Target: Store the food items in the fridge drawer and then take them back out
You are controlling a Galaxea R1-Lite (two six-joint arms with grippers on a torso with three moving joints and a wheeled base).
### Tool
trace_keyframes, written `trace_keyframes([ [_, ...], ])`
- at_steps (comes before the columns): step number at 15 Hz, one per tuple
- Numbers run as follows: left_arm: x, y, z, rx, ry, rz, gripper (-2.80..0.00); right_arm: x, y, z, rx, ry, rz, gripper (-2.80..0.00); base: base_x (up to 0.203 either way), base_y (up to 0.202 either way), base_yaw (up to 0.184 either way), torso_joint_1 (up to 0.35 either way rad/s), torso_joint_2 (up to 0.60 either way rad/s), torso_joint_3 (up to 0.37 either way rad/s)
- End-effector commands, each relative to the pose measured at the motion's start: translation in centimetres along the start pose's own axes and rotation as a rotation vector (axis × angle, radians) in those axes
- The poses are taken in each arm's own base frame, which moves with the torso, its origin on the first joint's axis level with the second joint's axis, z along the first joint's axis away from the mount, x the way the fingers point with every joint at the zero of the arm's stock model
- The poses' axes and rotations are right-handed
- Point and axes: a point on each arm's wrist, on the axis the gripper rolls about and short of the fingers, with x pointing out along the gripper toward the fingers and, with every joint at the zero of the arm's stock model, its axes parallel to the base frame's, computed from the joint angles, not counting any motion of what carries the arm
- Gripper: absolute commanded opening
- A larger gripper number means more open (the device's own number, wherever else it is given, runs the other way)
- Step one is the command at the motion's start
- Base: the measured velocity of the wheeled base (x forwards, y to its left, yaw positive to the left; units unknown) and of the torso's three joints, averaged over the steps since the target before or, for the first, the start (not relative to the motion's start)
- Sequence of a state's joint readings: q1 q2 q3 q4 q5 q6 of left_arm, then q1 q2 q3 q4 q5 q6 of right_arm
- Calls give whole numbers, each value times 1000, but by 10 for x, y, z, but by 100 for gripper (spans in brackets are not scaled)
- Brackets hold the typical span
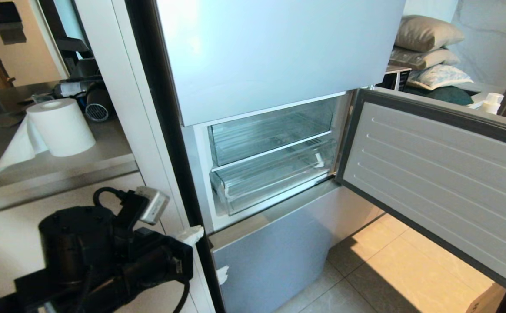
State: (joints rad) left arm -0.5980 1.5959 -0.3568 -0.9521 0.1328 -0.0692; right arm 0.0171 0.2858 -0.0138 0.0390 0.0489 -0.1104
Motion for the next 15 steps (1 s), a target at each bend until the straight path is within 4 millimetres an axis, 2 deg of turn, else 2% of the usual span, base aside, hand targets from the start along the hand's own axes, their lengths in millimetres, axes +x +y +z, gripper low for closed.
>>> trace_keyframes([
  [1, 18, -11, -21, 19, 60, 16, -280, -7, 1, -3, -3, -94, -7, -280, 0, 0, 0, 0, 0, 0],
  [4, 37, -20, -20, 22, 10, 8, -280, -20, 2, -10, 8, -287, -50, -280, 0, 0, 0, 0, 0, 0],
  [6, 53, -27, -26, 25, 8, 13, -280, -20, 2, -10, 29, -288, -60, -280, 0, 0, 0, 0, 0, 0],
  [12, 133, -42, -45, 10, -86, 99, -280, -20, 1, -9, 93, -290, -76, -280, 0, 0, 0, 0, 0, 0],
  [15, 162, -41, -49, 0, -121, 173, -280, -20, 1, -9, 95, -289, -76, -280, 0, 0, 0, 0, 0, 0],
])
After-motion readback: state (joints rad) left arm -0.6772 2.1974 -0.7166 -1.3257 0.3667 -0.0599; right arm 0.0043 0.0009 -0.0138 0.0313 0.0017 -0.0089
